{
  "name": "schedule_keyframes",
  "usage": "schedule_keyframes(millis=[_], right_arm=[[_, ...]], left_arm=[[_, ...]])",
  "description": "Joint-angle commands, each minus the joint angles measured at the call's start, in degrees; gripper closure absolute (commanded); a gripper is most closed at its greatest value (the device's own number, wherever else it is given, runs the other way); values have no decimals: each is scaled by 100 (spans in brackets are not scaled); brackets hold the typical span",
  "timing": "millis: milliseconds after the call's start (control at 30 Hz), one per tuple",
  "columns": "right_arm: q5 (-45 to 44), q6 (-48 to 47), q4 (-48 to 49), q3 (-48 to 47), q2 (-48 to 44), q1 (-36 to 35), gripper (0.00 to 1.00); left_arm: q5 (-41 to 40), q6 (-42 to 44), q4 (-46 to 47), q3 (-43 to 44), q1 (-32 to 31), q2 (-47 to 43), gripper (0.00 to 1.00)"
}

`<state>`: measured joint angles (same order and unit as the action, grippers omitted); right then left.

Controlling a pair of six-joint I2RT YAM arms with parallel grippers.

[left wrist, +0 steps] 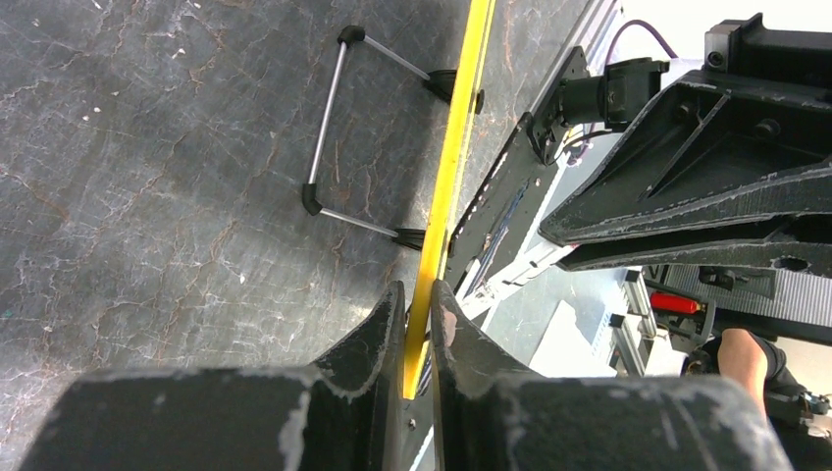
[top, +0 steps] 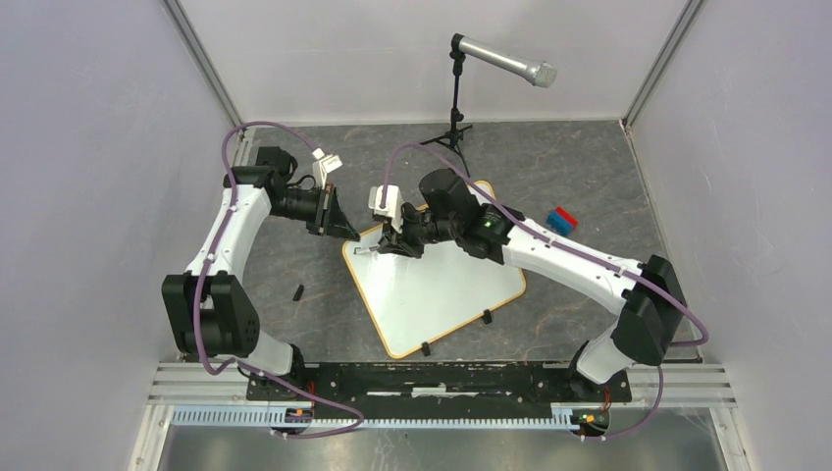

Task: Write a sentence on the whiteboard

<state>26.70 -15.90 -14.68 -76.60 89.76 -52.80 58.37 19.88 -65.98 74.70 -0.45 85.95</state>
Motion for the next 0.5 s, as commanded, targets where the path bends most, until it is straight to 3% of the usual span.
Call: schedule_keyframes(millis=[0,467], right_arm=[[70,-79,4,9,24,-57,100],[139,-219,-108,537,-290,-56,100]], left_arm=[[-262,216,49,107,10,-107,98],[-335,231,50,89,10,-121,98]])
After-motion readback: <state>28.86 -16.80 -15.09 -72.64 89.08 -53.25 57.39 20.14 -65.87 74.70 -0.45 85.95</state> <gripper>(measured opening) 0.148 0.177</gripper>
